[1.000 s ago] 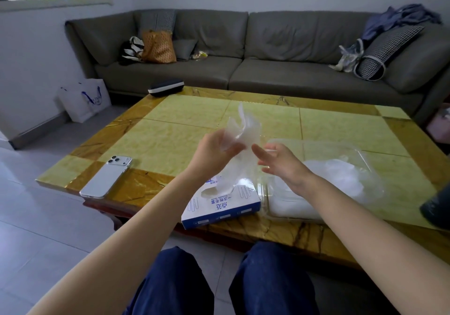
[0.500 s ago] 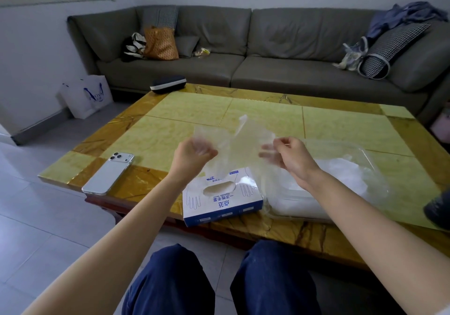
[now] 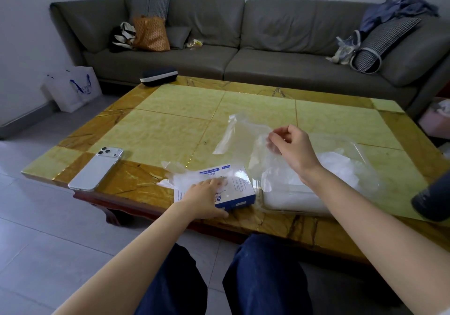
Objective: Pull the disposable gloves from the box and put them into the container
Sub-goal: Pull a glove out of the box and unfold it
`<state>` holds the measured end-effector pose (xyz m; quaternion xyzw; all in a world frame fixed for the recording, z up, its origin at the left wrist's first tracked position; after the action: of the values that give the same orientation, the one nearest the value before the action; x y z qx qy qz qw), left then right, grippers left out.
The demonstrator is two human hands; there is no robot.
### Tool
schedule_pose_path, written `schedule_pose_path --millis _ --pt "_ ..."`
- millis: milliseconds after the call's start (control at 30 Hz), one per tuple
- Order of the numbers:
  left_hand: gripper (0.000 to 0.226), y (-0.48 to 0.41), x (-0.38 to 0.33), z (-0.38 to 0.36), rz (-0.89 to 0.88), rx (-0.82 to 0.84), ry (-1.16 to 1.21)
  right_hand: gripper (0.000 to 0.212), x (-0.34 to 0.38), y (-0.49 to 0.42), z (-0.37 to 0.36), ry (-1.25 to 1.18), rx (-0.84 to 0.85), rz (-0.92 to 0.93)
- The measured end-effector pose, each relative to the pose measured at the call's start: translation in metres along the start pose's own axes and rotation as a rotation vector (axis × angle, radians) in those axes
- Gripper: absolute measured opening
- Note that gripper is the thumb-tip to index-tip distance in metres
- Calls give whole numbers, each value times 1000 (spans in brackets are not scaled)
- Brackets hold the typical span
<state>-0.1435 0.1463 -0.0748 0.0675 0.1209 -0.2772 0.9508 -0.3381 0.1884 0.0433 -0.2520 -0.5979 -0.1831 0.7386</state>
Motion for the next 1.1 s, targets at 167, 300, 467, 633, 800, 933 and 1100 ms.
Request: schedule_pose_path --millis 167,300,467,633,800,933,1100 --pt "107 3 2 -14 10 171 -71 6 1 3 1 51 30 63" --pt "91 1 -9 -4 18 152 -62 13 3 4 4 95 60 108" --pt "46 11 -32 42 -22 128 -206 3 8 1 13 180 64 177" --pt "47 2 -41 119 128 -386 240 4 20 8 15 291 129 292" --pt "63 -9 -64 127 65 -155 658 6 27 20 10 388 257 430" --pt "22 -16 -79 128 -1 -225 789 30 16 18 16 269 319 159" --pt "10 -14 -94 139 -134 -250 946 61 1 24 24 139 589 -217"
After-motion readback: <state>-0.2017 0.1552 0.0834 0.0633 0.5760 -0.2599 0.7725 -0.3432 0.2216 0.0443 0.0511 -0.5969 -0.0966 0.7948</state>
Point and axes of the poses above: each hand's wrist, its own y-axis away from the middle knuckle, its own z-axis out of the back of the hand, x = y × z, the point moved 6 cm from there along -y, towards the middle knuckle, and after that the axes turned 11 degrees about -x, right-handed, at the moved point
